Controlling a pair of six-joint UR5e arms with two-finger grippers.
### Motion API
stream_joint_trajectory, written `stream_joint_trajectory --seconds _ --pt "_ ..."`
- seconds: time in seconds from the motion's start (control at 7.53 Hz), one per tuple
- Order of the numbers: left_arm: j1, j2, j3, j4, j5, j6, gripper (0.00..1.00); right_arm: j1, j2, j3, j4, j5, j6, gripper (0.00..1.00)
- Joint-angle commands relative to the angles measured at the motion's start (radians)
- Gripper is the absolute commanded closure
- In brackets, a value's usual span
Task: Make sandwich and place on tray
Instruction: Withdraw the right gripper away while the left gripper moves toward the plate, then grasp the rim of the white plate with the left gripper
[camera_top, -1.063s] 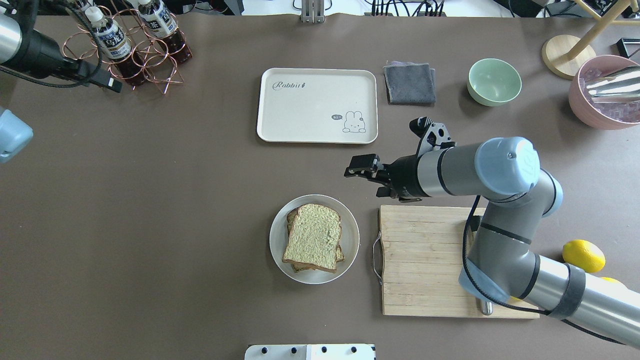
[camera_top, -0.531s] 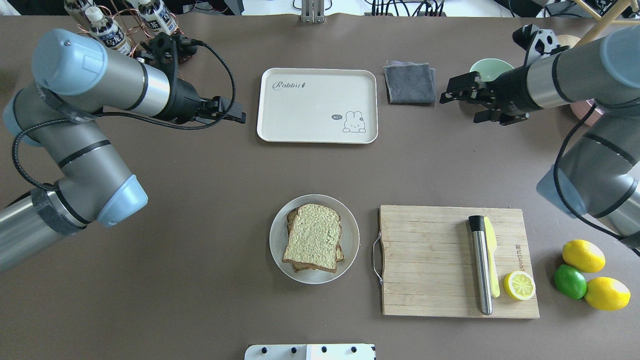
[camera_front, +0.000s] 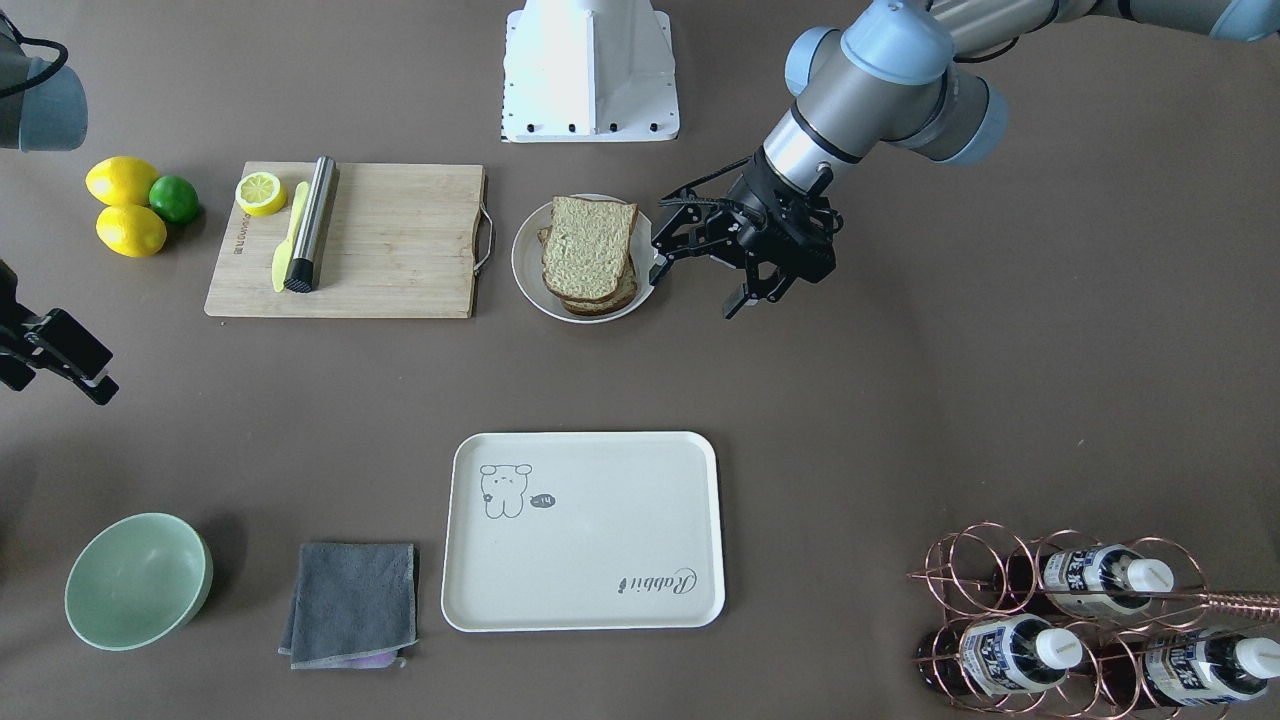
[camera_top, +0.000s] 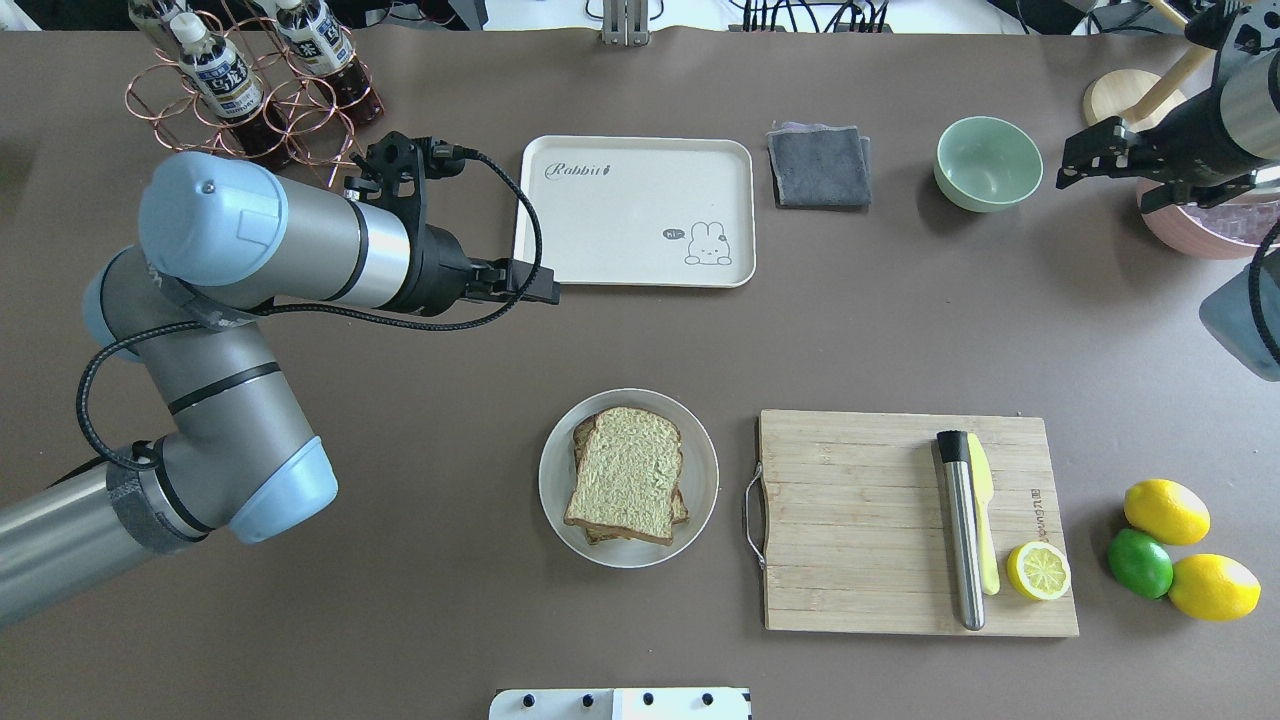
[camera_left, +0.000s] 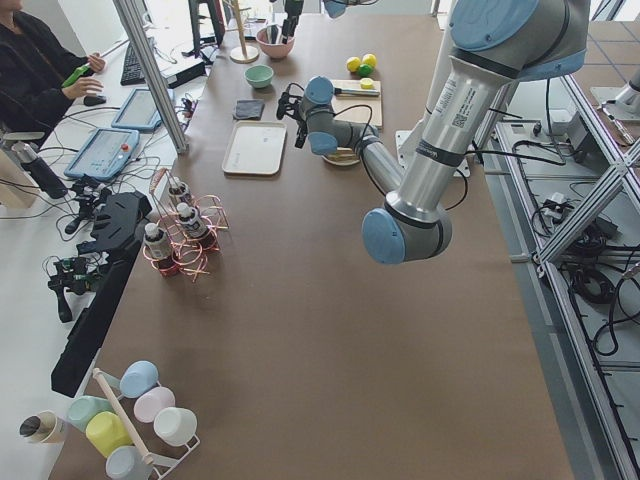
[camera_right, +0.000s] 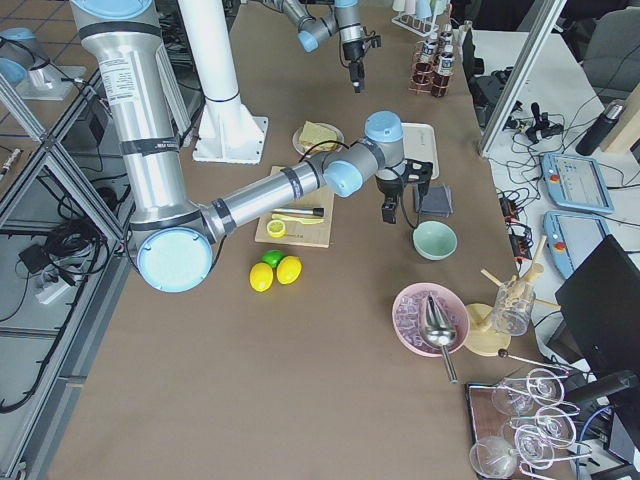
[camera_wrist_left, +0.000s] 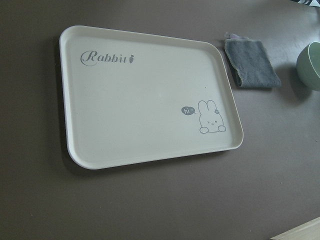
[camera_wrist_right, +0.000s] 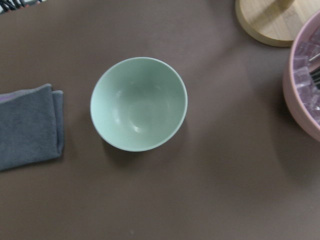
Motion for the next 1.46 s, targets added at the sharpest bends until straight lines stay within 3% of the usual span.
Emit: stream_joint_trajectory --seconds 0.0,0.27,0.4,0.66,0.93,1.33 --pt "0.099 0.076 -0.039 -0.047 0.140 -0.004 0.03 0.045 -0.153 0.123 -0.185 -0.008 -0.257 0.01" --pt "0.209 0.121 -0.055 -0.047 0.304 -0.007 0.03 0.103 -0.282 0.148 -0.188 -0.004 -0.498 0.01" --pt "0.264 0.123 -0.042 -0.049 0.341 -0.013 0.03 0.137 -0.329 0.140 -0.188 -0.005 -0.625 0.01" --pt "0.332 0.124 -0.042 -0.049 0.386 -0.081 0.04 0.172 -0.360 0.138 -0.185 0.030 -0.677 0.01" --pt "0.332 0.126 -0.041 -0.049 0.374 -0.081 0.39 0.191 -0.382 0.135 -0.174 0.067 -0.679 0.01" --pt "0.332 0.126 -0.041 -0.049 0.373 -0.078 0.48 0.227 -0.382 0.129 -0.179 0.096 -0.741 0.01"
